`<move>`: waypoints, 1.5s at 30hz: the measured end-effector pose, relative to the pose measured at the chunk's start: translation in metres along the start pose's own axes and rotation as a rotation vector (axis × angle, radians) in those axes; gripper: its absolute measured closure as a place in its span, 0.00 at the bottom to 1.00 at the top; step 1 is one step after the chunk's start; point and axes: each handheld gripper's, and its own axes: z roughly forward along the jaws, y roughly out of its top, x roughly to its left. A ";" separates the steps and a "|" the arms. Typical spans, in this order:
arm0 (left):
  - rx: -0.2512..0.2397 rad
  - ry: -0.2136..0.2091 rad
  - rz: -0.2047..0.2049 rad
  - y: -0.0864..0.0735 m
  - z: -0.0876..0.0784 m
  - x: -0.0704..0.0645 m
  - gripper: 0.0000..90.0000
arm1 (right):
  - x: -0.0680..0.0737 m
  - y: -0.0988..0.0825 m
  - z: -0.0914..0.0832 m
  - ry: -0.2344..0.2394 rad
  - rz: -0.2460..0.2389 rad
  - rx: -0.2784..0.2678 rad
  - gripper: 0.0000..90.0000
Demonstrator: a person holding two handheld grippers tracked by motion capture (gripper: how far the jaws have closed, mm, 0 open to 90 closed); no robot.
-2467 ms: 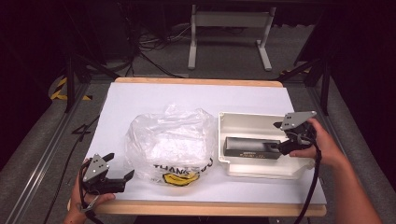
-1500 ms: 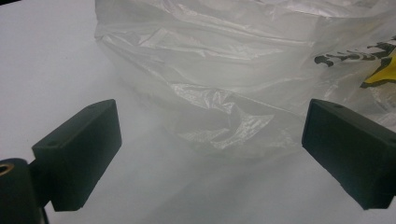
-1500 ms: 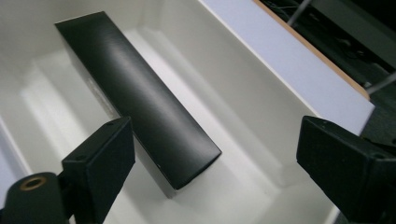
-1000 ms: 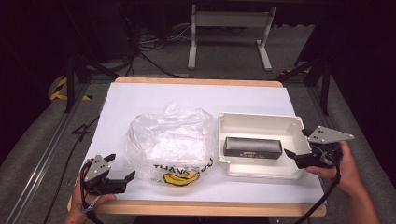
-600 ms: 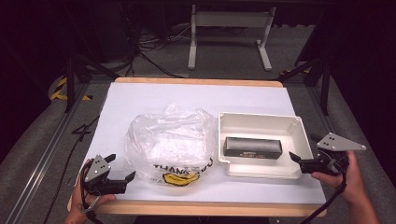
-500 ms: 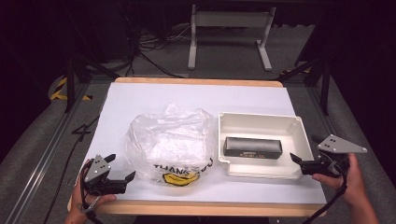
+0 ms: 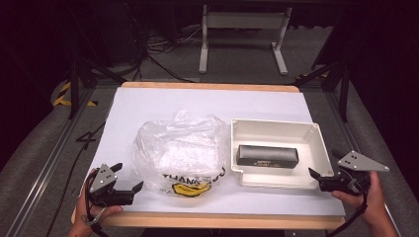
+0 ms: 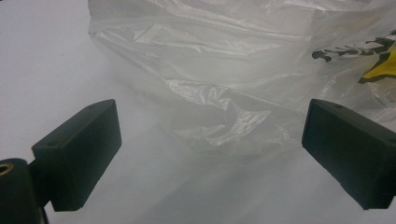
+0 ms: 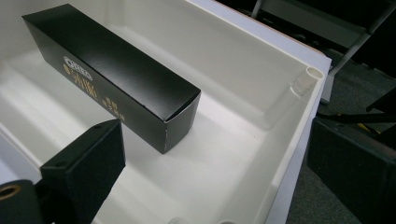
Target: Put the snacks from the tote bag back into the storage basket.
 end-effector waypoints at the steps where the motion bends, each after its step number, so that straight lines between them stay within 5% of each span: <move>1: 0.000 0.002 0.001 0.000 0.000 0.000 0.06 | 0.000 -0.002 0.000 0.001 0.007 0.001 0.06; 26: 0.001 0.000 -0.003 -0.001 0.001 0.001 0.06 | 0.004 -0.041 0.005 -0.036 0.080 -0.031 0.06; 33: -0.012 0.005 -0.012 0.000 0.000 0.001 0.06 | 0.004 -0.056 0.010 -0.032 0.161 -0.083 0.06; 45: -0.035 0.035 -0.022 0.003 0.002 0.006 0.06 | 0.010 -0.068 0.009 -0.065 0.177 -0.144 0.07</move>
